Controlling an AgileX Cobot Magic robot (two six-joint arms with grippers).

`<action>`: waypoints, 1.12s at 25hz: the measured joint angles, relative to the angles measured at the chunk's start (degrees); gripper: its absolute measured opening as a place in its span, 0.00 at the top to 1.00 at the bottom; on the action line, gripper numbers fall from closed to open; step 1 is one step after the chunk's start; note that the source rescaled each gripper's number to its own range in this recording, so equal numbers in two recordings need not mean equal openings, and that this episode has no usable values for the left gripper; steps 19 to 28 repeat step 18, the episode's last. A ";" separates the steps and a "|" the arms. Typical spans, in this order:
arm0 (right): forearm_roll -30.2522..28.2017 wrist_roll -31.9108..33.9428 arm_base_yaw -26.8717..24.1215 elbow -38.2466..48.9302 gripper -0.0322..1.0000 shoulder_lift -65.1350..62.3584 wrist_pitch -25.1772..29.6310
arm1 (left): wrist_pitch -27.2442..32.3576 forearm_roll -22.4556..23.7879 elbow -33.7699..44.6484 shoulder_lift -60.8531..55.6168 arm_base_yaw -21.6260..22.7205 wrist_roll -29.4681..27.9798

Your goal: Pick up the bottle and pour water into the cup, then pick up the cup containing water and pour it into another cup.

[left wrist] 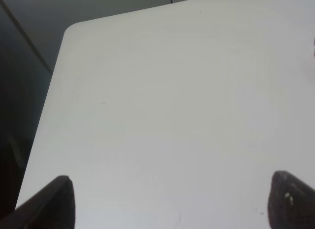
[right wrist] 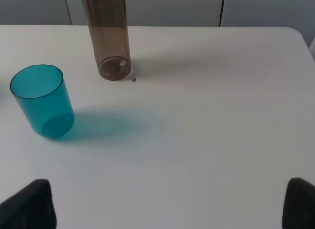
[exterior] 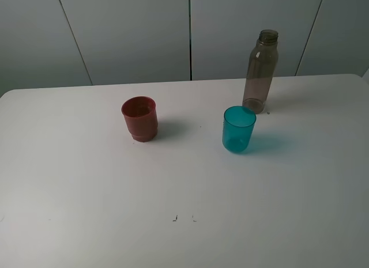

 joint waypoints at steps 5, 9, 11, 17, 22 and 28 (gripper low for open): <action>0.00 0.00 0.00 0.00 0.00 0.00 0.00 | 0.00 0.00 0.00 0.00 0.00 0.00; 0.00 0.00 0.00 0.00 0.00 0.00 0.00 | 0.00 0.00 0.00 0.00 0.00 0.00; 0.00 0.00 0.00 0.00 0.00 0.00 0.00 | 0.00 0.00 0.00 0.00 0.00 0.00; 0.00 0.00 0.00 0.00 0.00 0.00 0.00 | 0.00 0.00 0.00 0.00 0.00 0.00; 0.00 0.00 0.00 0.00 0.00 0.00 0.00 | 0.00 0.00 0.00 0.00 0.00 0.00; 0.00 0.00 0.00 0.00 0.00 0.00 0.00 | 0.00 0.00 0.00 0.00 0.00 0.00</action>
